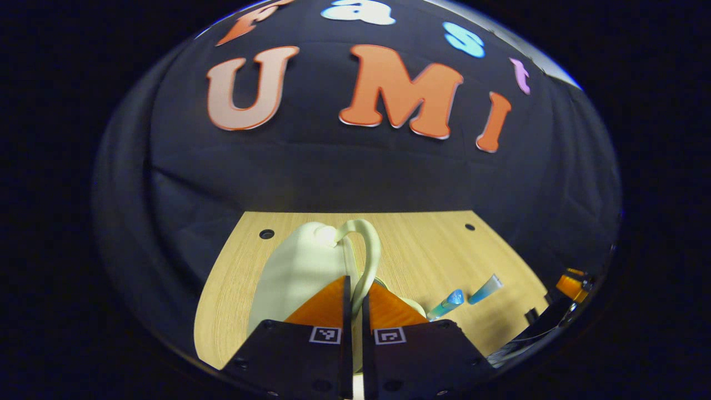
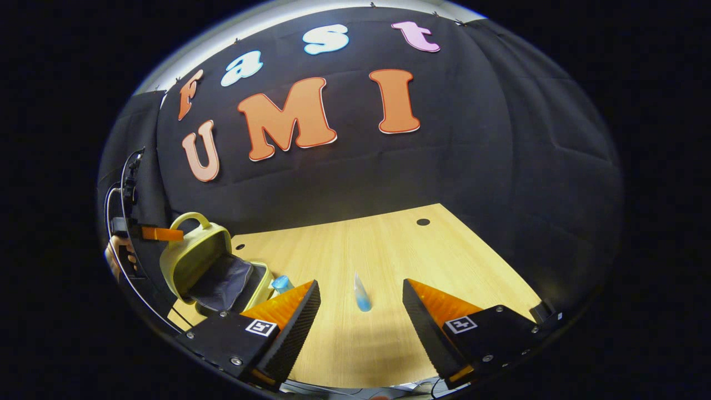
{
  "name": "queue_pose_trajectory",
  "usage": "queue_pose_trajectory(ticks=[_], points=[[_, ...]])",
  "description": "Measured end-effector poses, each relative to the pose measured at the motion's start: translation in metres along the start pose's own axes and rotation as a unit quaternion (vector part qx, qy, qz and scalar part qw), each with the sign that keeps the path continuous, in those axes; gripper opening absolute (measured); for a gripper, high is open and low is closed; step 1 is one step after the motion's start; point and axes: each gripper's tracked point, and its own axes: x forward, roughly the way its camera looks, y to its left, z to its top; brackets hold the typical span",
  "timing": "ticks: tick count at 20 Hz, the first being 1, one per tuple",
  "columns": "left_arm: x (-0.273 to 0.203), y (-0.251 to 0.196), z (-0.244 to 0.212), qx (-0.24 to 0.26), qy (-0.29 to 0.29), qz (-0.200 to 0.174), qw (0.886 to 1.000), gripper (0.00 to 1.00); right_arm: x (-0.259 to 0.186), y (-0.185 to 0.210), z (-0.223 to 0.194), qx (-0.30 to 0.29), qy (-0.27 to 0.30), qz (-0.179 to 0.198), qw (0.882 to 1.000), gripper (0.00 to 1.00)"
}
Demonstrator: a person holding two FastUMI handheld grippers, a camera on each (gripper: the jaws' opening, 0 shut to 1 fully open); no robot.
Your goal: First open the suitcase, pack the skin care products into it, and then close the suitcase.
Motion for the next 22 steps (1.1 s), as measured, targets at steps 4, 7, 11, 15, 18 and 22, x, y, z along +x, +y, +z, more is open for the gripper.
queue_pose_trajectory(ticks=[4,7,11,15,18,22], points=[[-0.024,0.059,0.016,-0.080,-0.038,-0.016,0.996,0.07,0.002,0.020,-0.003,0.018,0.004,0.011,1.000,0.94],[-0.039,0.111,0.025,-0.117,-0.059,-0.009,0.991,0.07,0.003,0.039,-0.009,0.026,0.006,0.015,1.000,0.95],[-0.043,0.206,0.016,-0.188,-0.079,0.018,0.979,0.04,0.006,0.068,-0.020,0.046,0.020,0.022,0.999,0.95],[-0.027,0.295,-0.027,-0.245,-0.077,0.058,0.965,0.04,0.016,0.087,-0.023,0.049,0.032,0.029,0.998,0.95],[-0.016,0.344,-0.084,-0.310,-0.053,0.077,0.946,0.04,0.026,0.099,-0.027,0.057,0.044,0.029,0.997,0.95],[0.013,0.382,-0.172,-0.340,0.013,0.107,0.934,0.05,0.036,0.111,-0.039,0.045,0.052,0.025,0.997,0.95]])
